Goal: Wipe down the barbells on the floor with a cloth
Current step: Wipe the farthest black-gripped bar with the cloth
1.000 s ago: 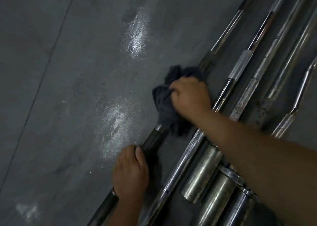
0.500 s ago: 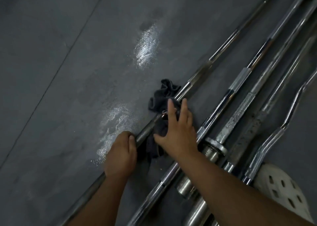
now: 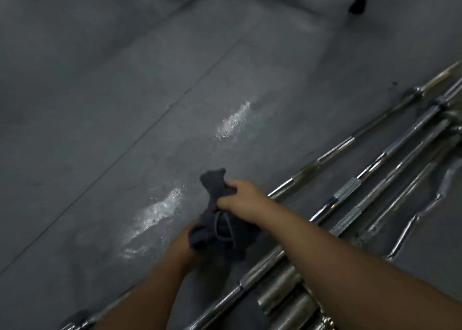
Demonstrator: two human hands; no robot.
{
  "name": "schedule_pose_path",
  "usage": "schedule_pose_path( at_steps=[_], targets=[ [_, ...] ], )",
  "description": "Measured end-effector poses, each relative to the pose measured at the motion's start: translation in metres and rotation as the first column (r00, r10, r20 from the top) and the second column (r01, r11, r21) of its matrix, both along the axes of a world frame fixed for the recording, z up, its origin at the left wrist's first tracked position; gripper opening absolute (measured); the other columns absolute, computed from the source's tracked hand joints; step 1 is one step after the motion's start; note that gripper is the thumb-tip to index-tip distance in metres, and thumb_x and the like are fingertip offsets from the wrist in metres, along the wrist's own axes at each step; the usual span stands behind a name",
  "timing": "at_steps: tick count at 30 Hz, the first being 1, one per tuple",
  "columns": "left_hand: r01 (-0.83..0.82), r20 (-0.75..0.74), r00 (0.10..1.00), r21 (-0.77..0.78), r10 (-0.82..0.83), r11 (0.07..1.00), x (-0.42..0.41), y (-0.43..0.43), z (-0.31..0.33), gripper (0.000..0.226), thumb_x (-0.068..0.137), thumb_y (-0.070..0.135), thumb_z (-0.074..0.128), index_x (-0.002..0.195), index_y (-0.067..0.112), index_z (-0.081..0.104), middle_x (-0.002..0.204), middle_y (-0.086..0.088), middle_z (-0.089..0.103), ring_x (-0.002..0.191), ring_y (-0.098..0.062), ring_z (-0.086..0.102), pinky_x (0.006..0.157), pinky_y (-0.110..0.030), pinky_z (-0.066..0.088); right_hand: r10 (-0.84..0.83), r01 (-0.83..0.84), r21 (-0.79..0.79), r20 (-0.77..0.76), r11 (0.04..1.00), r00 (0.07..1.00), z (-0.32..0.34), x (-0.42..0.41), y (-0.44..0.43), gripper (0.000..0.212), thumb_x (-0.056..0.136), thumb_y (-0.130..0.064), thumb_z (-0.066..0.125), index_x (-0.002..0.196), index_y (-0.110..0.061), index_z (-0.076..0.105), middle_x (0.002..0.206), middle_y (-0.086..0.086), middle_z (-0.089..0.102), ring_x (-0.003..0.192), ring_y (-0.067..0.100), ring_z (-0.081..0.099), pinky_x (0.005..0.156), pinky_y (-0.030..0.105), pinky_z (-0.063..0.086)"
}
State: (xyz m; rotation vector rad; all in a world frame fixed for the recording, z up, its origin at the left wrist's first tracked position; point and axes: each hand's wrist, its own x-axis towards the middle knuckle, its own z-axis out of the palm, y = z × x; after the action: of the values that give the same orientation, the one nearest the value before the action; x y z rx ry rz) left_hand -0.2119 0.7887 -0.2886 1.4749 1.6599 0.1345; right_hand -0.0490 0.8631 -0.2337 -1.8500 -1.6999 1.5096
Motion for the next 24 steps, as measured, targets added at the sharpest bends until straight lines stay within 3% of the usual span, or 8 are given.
schedule_pose_path(
  at_steps=[2,4,6,9,16,24],
  targets=[
    [-0.027,-0.040,0.999,0.126,0.032,0.992,-0.007,0.025,0.018,0.039,0.091,0.018,0.059,0.130,0.024,0.055,0.119,0.004,0.059,0.116,-0.025,0.060,0.089,-0.025,0.045,-0.023,0.025,0.103,-0.021,0.994,1.000,0.027,-0.011,0.029,0.028,0.074,-0.025,0.072,0.101,-0.020,0.069,0.089,-0.004,0.072,0.084,0.014,0.067,0.074,0.027,0.053],
    [-0.015,-0.130,0.990,0.290,0.055,0.957,-0.016,0.053,0.037,0.049,0.085,0.026,0.056,0.133,0.034,0.050,0.128,-0.002,0.060,0.112,-0.031,0.059,0.086,-0.031,0.048,-0.005,0.002,0.272,0.011,0.962,1.000,0.048,-0.018,0.054,0.036,0.073,-0.027,0.070,0.107,-0.020,0.065,0.095,-0.007,0.069,0.090,0.015,0.064,0.081,0.031,0.053],
    [0.023,-0.260,0.961,0.408,0.092,0.913,-0.021,0.075,0.064,0.067,0.084,0.028,0.058,0.147,0.027,0.035,0.144,-0.006,0.048,0.122,-0.031,0.052,0.096,-0.037,0.045,0.021,-0.054,0.444,0.080,0.894,0.997,0.074,-0.020,0.075,0.040,0.074,-0.028,0.069,0.113,-0.024,0.060,0.099,-0.010,0.064,0.093,0.015,0.061,0.084,0.036,0.053],
    [0.030,-0.446,0.872,0.459,0.201,0.888,-0.025,0.085,0.109,0.087,0.090,0.037,0.056,0.158,0.021,0.003,0.164,-0.005,0.014,0.146,-0.029,0.024,0.116,-0.045,0.026,0.065,-0.121,0.590,0.117,0.798,0.991,0.117,-0.015,0.093,0.038,0.073,-0.033,0.063,0.110,-0.028,0.055,0.097,-0.005,0.065,0.087,0.022,0.062,0.075,0.041,0.054],
    [-0.043,-0.440,0.846,0.506,0.300,0.861,-0.012,0.050,0.266,0.092,0.090,0.040,0.052,0.157,0.023,-0.008,0.166,-0.003,0.001,0.152,-0.026,0.009,0.120,-0.052,0.019,0.147,-0.207,0.614,0.147,0.762,0.978,0.233,0.011,0.075,0.035,0.077,-0.031,0.062,0.111,-0.028,0.054,0.095,-0.004,0.060,0.082,0.017,0.058,0.065,0.031,0.046],
    [-0.179,-0.360,0.823,0.570,0.439,0.802,-0.013,-0.014,0.501,0.091,0.091,0.038,0.053,0.157,0.025,-0.009,0.166,0.000,-0.002,0.152,-0.023,0.005,0.121,-0.050,0.014,0.221,-0.240,0.668,0.115,0.704,0.969,0.447,0.004,0.023,0.041,0.077,-0.023,0.067,0.117,-0.023,0.057,0.098,-0.003,0.057,0.086,0.018,0.056,0.071,0.035,0.050]
  ],
)
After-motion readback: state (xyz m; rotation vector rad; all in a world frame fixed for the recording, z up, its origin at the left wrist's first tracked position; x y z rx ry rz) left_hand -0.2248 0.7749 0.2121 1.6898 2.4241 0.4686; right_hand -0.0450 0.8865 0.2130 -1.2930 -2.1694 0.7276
